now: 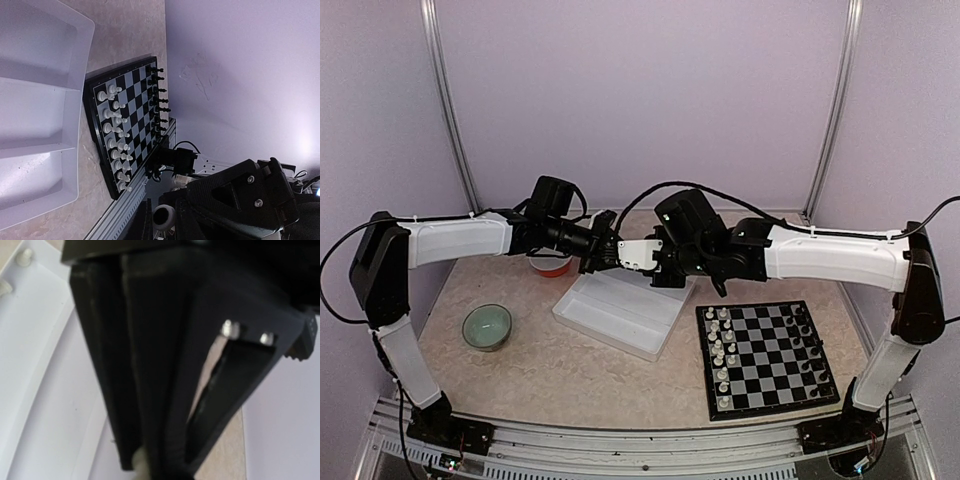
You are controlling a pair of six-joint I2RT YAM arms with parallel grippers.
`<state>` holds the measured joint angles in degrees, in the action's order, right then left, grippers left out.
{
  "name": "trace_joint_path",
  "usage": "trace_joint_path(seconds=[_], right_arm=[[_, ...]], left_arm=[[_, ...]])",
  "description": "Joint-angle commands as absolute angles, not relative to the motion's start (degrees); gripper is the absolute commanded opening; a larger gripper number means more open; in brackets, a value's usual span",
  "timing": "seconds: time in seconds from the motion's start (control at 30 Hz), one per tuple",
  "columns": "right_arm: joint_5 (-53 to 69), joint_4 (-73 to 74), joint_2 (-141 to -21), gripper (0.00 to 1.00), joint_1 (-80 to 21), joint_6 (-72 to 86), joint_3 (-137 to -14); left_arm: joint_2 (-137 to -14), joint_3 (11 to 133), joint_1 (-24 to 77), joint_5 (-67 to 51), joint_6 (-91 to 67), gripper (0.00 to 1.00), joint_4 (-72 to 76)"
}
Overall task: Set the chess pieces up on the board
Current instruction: Pass from the left arm to the right
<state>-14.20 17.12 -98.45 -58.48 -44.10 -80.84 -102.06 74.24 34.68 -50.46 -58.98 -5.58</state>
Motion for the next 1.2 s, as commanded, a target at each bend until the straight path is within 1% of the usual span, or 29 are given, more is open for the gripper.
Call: trace_joint_path(seconds=[0.0,0.1,0.53,0.67,1.17], right_arm=[[-12.15,17.68,-97.13,0.22,-59.65,-43.06,-82.40],[-12.17,18.04,-97.12,0.23,-60.21,-43.60,-82.64],[-13.78,19.14,-96.90,0.24,-61.79,-44.34,-83.95],[-13.94,19.16,-97.03,0.26,-62.29,-44.38,-84.13],[-18.75,14.59,-96.48,0.21,-62.34,-47.81,-79.19]], left_arm=[[-100.40,73.33,34.63,-52.02,-60.49,0.10,-0.95],[-100.05,72.42,34.56,-52.53,-62.03,0.10,1.30],[-100.06,72.37,34.28,-52.82,-62.40,0.10,1.43],[-100.11,72.33,34.19,-53.01,-62.71,0.10,1.67],[-99.94,72.45,33.10,-55.12,-63.68,0.09,3.22]])
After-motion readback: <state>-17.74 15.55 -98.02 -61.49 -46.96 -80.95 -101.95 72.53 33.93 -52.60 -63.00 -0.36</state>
